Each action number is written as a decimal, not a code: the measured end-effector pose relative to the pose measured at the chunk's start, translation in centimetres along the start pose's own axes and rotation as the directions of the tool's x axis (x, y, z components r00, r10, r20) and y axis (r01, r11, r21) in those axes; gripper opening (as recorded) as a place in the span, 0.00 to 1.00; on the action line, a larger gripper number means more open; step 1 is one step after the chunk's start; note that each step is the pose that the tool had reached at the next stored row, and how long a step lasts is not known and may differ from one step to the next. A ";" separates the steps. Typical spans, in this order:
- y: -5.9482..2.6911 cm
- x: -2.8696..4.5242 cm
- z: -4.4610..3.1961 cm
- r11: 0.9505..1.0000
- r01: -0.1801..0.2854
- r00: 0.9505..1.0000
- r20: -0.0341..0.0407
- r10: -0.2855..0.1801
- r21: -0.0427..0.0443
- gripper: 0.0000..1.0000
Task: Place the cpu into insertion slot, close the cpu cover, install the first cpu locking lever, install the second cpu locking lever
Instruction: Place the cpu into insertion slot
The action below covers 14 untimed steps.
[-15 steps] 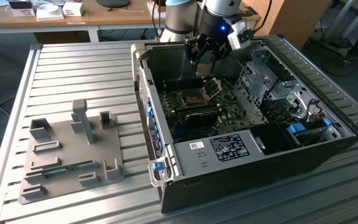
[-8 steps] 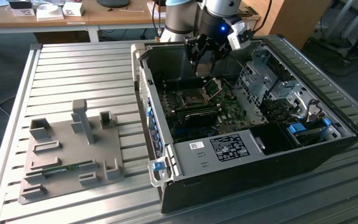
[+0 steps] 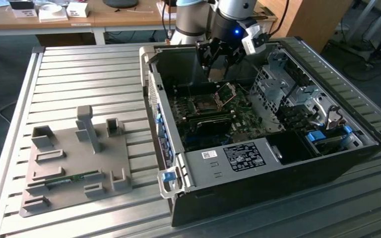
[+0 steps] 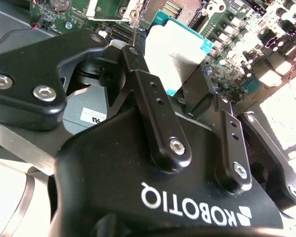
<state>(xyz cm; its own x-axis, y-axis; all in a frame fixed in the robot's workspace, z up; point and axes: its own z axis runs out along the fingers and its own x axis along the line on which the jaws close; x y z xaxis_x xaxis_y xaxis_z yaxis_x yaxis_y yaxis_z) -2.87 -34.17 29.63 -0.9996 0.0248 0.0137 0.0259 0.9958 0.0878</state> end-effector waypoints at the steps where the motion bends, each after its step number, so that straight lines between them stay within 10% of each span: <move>1: 0.00 0.00 0.00 1.000 0.000 1.000 0.000 0.000 0.001 0.54; 14: -0.04 -0.01 0.53 1.000 0.000 1.000 0.000 0.000 0.001 0.54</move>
<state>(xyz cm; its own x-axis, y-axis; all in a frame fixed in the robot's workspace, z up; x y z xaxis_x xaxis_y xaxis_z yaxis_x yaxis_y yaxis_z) -2.87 -34.17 29.10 -0.9996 0.0250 0.0137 0.0261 0.9959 0.0867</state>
